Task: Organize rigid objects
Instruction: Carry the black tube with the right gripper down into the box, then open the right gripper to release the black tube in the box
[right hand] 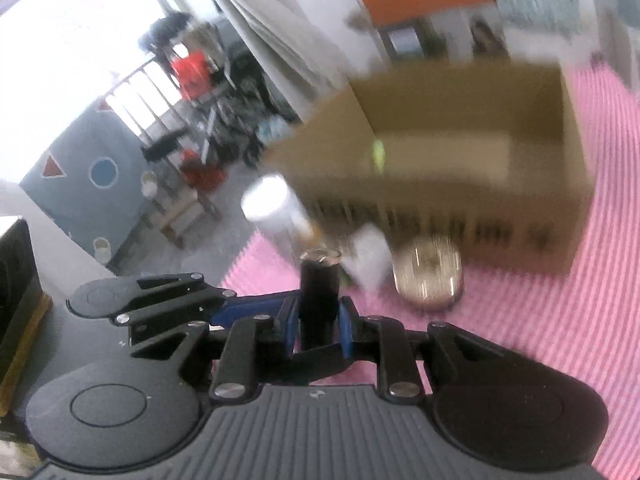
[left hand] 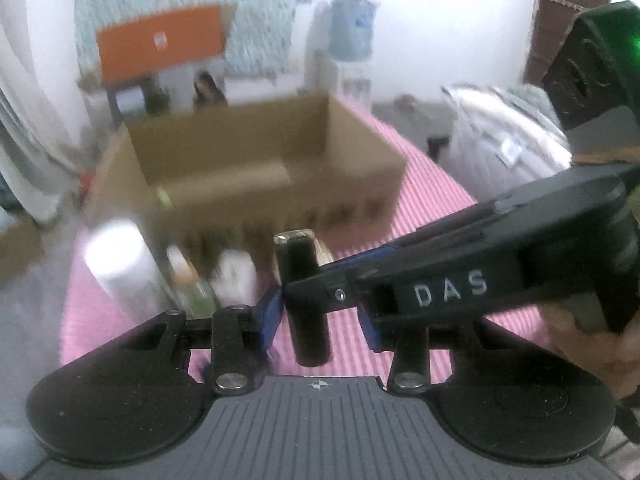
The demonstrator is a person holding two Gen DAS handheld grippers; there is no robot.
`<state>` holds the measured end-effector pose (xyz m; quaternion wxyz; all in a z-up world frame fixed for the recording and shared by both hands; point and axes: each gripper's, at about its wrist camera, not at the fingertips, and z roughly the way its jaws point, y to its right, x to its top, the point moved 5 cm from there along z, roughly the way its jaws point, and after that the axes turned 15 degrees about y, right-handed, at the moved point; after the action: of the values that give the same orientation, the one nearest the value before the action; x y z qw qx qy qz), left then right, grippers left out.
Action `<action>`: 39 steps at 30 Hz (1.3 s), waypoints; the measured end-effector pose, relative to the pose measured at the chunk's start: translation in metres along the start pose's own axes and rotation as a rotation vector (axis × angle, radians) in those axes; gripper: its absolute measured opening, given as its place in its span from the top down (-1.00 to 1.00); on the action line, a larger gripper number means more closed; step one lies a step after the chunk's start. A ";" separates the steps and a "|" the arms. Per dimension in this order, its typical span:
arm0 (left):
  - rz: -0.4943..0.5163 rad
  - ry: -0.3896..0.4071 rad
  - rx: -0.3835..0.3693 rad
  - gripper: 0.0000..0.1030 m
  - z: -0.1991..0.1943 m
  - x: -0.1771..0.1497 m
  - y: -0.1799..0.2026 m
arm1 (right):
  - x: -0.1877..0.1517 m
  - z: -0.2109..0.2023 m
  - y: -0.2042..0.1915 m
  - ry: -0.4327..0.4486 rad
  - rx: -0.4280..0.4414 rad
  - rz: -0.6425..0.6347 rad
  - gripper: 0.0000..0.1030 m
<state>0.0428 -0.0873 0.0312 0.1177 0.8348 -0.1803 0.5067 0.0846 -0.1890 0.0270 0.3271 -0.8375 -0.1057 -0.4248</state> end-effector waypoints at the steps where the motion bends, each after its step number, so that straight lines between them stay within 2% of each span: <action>1: 0.015 0.022 0.017 0.22 0.001 0.010 -0.001 | 0.010 -0.001 -0.003 0.026 0.006 -0.015 0.54; 6: 0.011 0.092 0.067 0.22 0.017 0.052 -0.019 | 0.064 0.011 -0.005 0.097 0.038 -0.061 0.55; 9: -0.014 0.096 0.086 0.22 0.038 0.070 -0.036 | 0.093 0.033 0.002 0.089 0.050 -0.071 0.55; 12: -0.050 0.061 0.096 0.22 0.067 0.082 -0.056 | 0.117 0.064 0.015 0.043 0.054 -0.056 0.55; 15: -0.095 -0.012 0.095 0.22 0.102 0.088 -0.079 | 0.137 0.108 0.038 -0.037 0.047 -0.016 0.55; 19: -0.147 -0.163 0.075 0.22 0.148 0.084 -0.103 | 0.143 0.163 0.072 -0.166 0.017 0.066 0.55; 23: -0.143 -0.314 0.084 0.22 0.194 0.069 -0.122 | 0.135 0.214 0.095 -0.282 -0.014 0.134 0.55; 28: -0.138 -0.425 0.131 0.21 0.229 0.051 -0.143 | 0.120 0.260 0.118 -0.385 -0.037 0.229 0.54; 31: -0.149 -0.424 0.151 0.03 0.230 0.051 -0.148 | 0.116 0.273 0.123 -0.399 -0.046 0.252 0.54; 33: -0.154 -0.402 0.154 -0.21 0.224 0.054 -0.149 | 0.119 0.276 0.125 -0.388 -0.043 0.281 0.54; 39: -0.123 -0.319 0.175 -0.37 0.195 0.069 -0.143 | 0.137 0.255 0.125 -0.324 -0.030 0.313 0.54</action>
<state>0.2885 -0.0439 0.0010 0.0456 0.9211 -0.1004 0.3733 0.3902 -0.1357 -0.0317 0.3554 -0.9057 -0.0190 -0.2304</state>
